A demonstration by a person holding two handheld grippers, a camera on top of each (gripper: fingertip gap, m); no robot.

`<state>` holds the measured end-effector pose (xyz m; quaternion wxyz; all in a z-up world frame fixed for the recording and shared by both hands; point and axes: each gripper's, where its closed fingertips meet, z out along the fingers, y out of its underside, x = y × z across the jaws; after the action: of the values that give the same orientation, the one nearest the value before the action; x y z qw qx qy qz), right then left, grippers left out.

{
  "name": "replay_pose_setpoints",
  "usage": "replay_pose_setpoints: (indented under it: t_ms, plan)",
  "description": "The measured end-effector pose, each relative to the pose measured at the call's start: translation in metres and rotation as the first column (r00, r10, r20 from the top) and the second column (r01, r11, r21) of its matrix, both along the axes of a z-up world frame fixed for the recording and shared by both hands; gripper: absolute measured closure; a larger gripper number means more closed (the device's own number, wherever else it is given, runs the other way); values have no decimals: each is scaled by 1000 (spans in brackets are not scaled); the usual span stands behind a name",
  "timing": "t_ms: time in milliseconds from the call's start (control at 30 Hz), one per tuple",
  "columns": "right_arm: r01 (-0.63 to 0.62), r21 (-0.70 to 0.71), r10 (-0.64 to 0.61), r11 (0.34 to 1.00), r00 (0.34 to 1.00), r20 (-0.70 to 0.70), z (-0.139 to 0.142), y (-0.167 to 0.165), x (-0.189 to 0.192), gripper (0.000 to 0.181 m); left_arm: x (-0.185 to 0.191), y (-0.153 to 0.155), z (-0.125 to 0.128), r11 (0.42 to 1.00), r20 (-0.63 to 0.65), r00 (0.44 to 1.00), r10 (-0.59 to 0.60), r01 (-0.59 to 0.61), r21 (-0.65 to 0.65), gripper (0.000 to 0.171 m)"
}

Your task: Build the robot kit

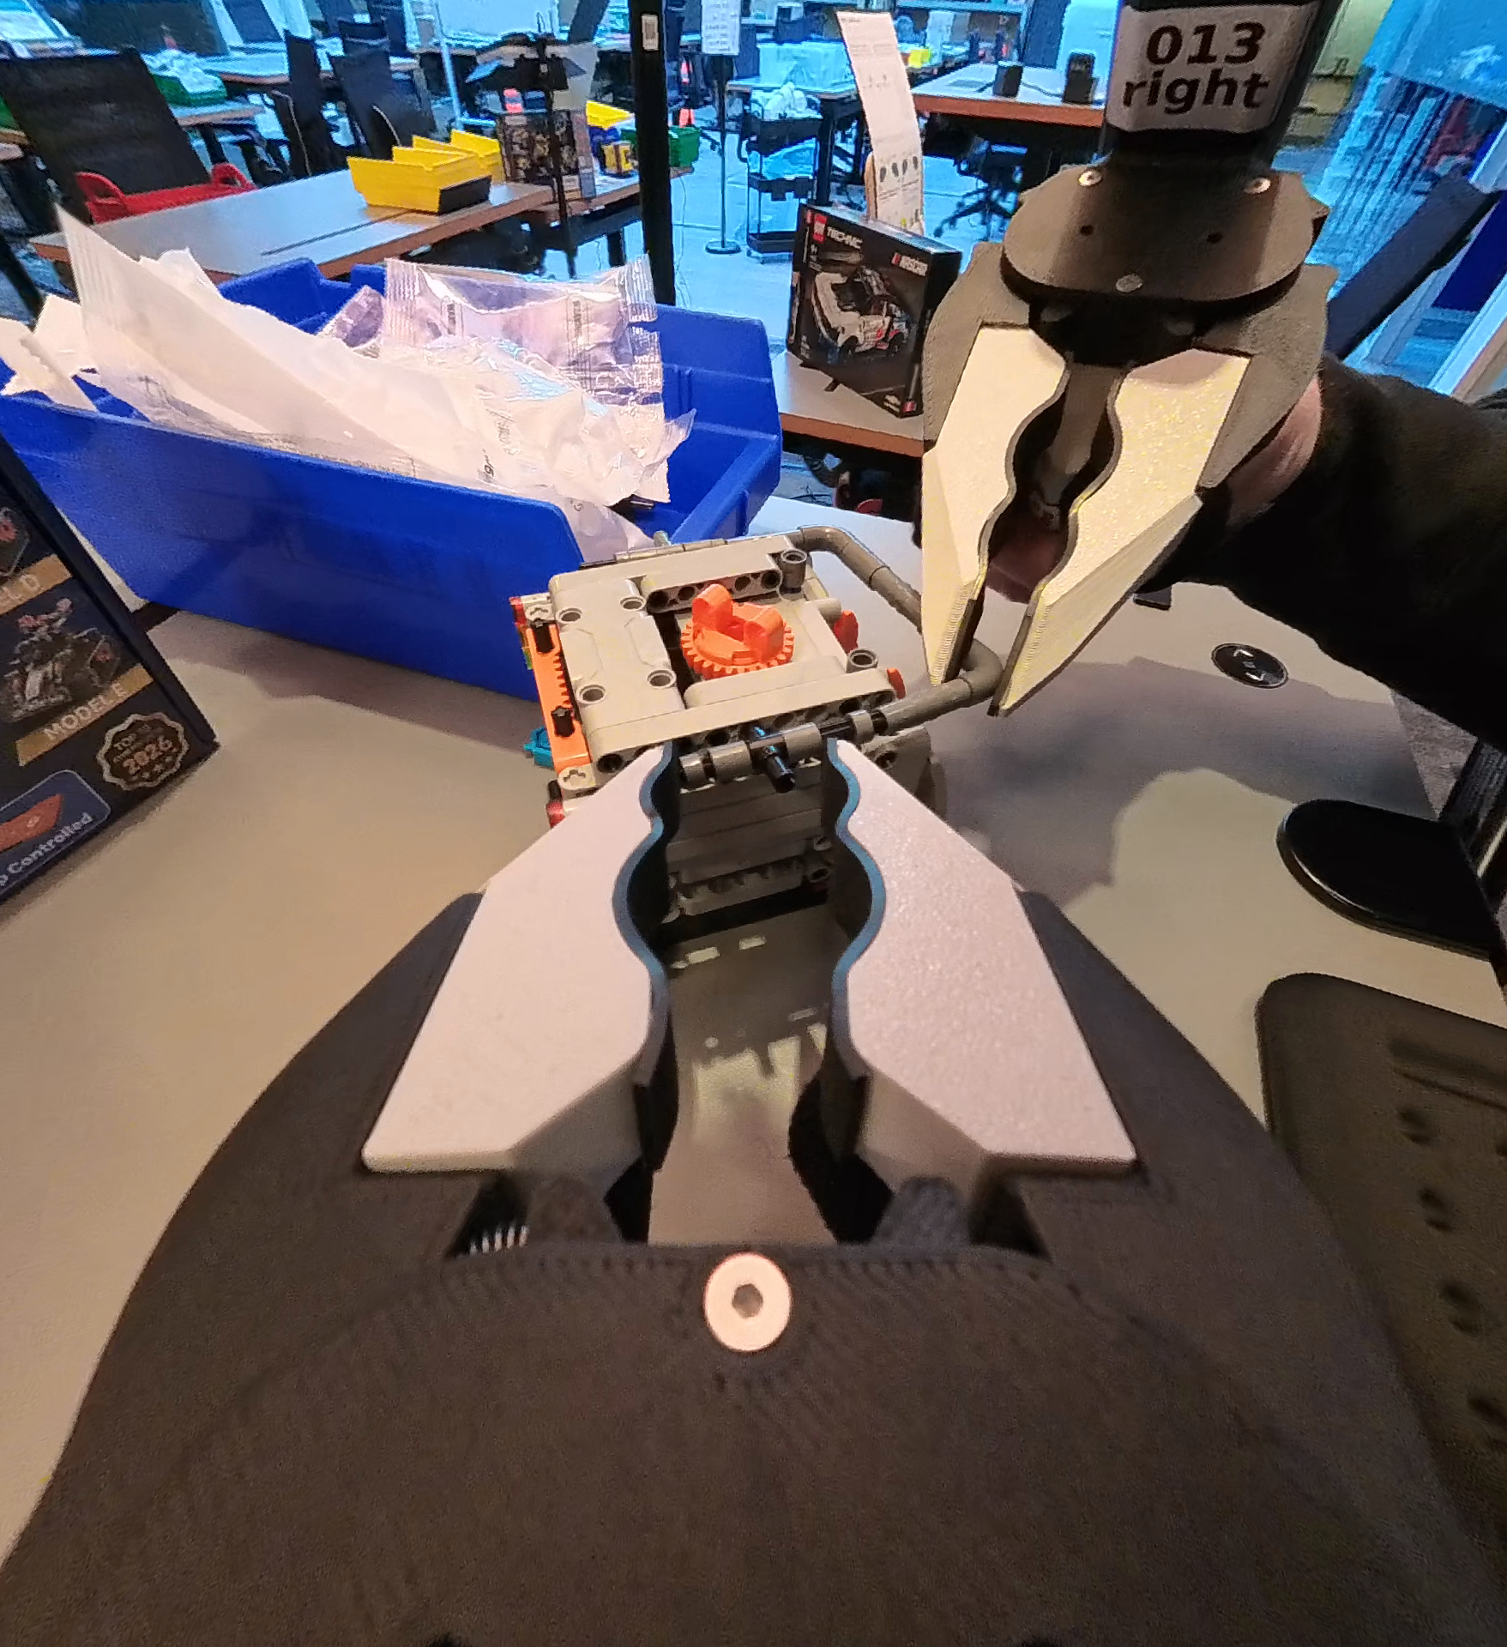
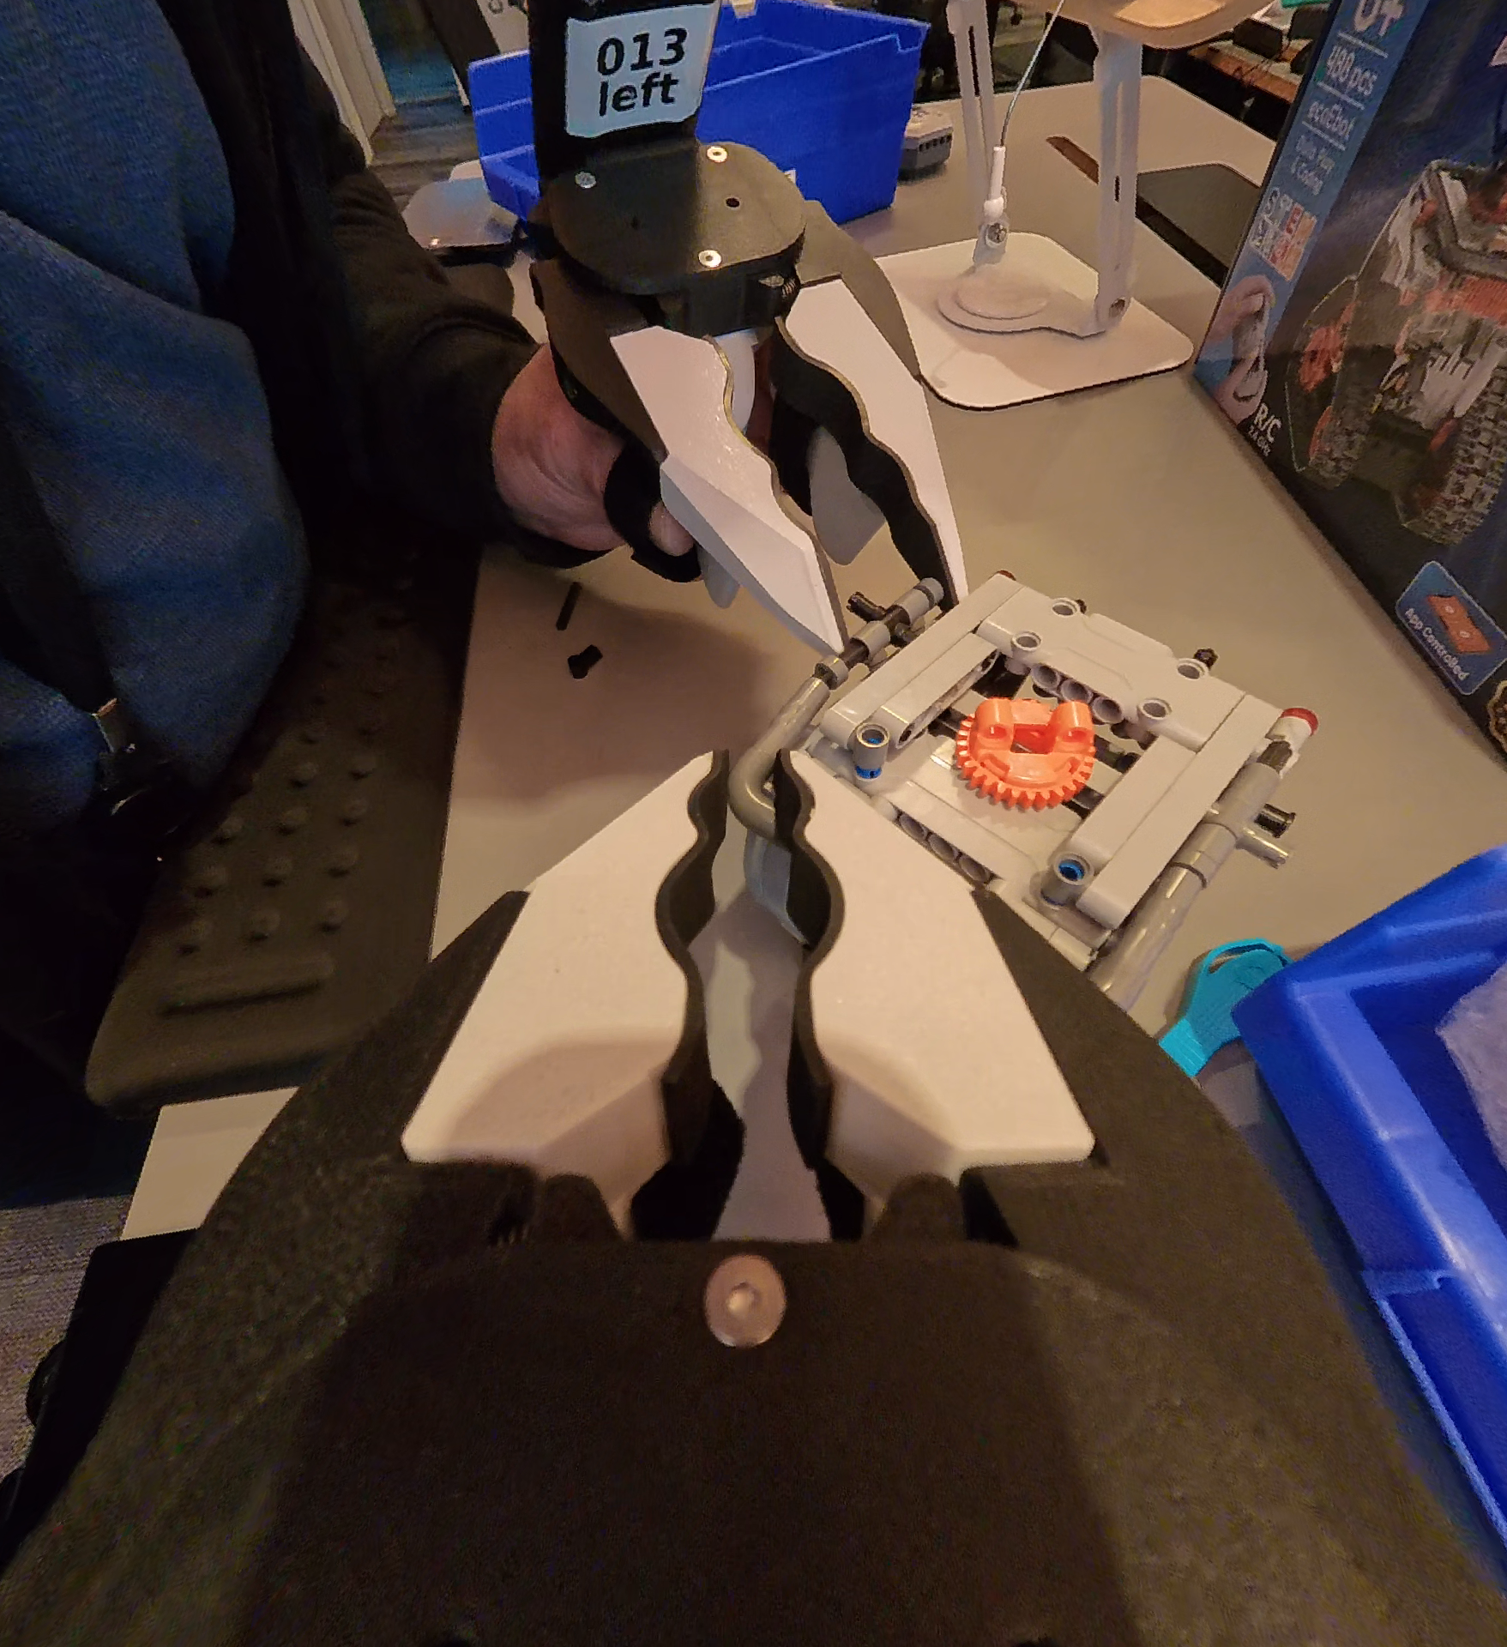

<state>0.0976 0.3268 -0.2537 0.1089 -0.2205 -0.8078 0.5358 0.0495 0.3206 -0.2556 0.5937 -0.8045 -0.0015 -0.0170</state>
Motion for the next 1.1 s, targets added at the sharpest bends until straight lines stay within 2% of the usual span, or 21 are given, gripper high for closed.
replay_pose_setpoints:
  t_ms: [567, 1000, 1100]
  plan:
    - [73, 77, -77, 994, 996, 40, -3, -1, -1, 174, 1, 2, -3, 999, -23, 1000, 21, -22, -27, 144]
    - [124, 46, -129, 991, 982, 138, 0, -5, -6, 175, -3, 2, -5, 996, -92, 994, 57, -62, -60, 144]
    - [132, 43, -136, 990, 982, 132, 0, -6, -6, 175, -4, 2, -5, 997, -73, 997, 36, -41, -63, 143]
